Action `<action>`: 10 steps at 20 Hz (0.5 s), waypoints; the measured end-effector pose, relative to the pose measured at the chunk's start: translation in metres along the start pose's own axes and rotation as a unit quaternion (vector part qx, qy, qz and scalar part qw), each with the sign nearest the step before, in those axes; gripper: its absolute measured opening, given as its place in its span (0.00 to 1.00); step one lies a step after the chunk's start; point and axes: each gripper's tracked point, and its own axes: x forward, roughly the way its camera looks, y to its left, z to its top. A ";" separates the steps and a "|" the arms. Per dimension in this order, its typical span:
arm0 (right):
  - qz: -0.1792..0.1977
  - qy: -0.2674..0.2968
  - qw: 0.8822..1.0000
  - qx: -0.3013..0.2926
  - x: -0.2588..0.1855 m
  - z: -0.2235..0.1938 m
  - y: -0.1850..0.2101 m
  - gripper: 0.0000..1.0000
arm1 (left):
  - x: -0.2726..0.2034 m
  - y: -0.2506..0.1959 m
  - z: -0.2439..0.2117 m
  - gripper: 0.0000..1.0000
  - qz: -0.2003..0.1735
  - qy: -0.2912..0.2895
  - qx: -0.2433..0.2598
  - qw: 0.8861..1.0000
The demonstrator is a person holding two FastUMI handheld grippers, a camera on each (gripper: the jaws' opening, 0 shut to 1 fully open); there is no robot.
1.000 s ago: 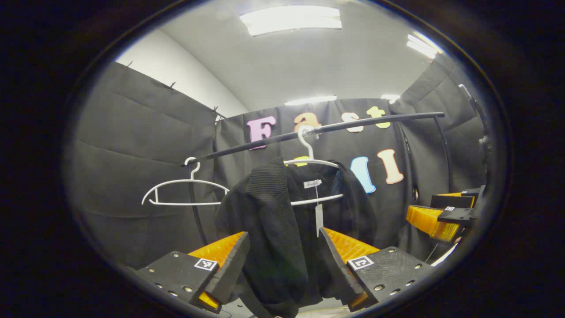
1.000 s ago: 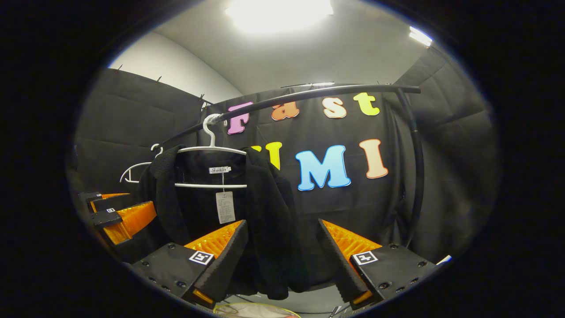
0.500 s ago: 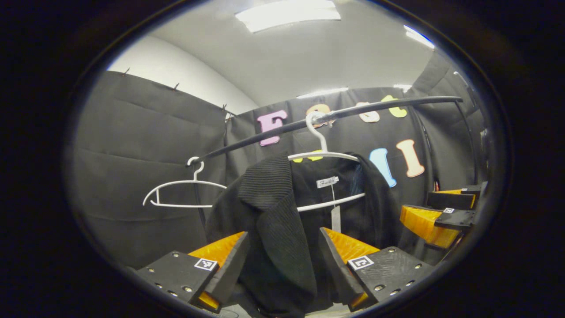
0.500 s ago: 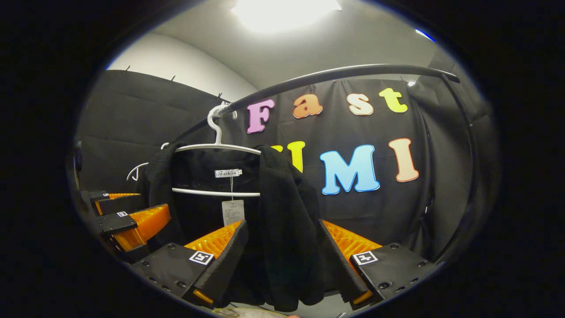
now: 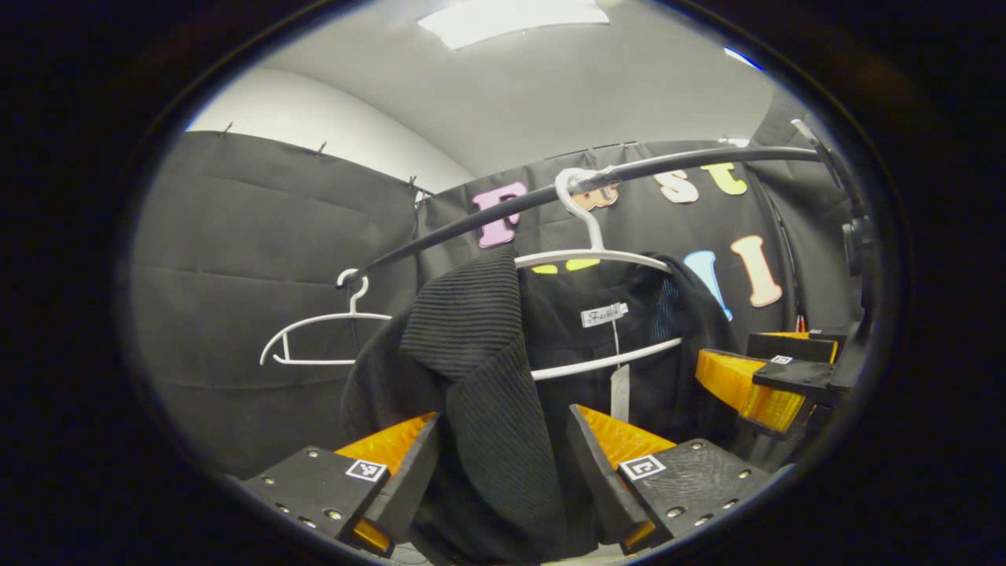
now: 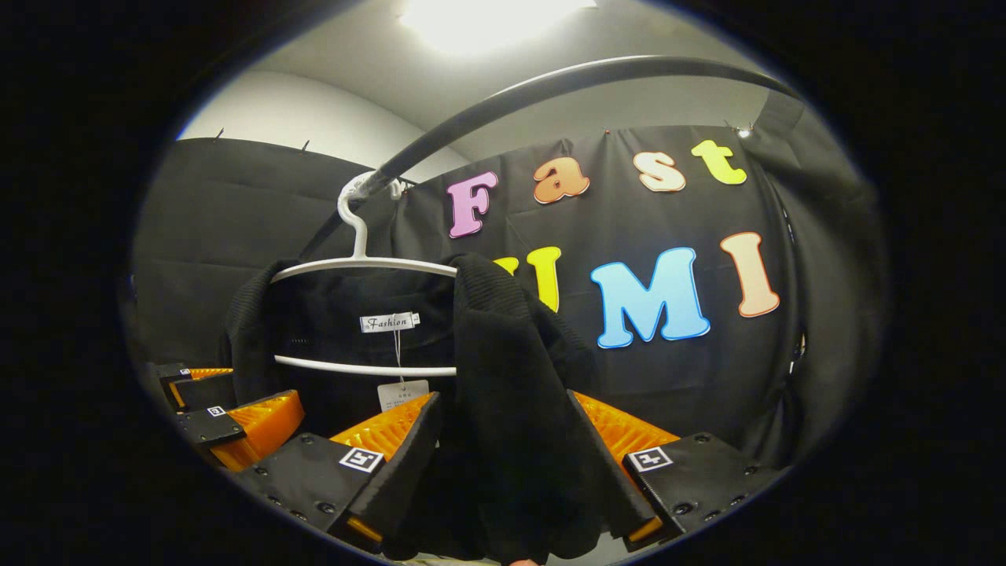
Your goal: Grasp the clothes on the hanger with both hands and then place them into the laundry hamper below.
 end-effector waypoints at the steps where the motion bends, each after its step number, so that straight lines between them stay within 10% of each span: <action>1: -0.001 0.000 1.000 -0.001 0.005 -0.001 -0.001 0.96 | 0.001 0.001 -0.001 0.92 0.004 0.001 0.003 1.000; 10: -0.027 0.016 0.999 -0.005 0.037 -0.013 -0.005 0.96 | 0.015 0.011 -0.013 0.82 0.042 0.013 0.017 0.999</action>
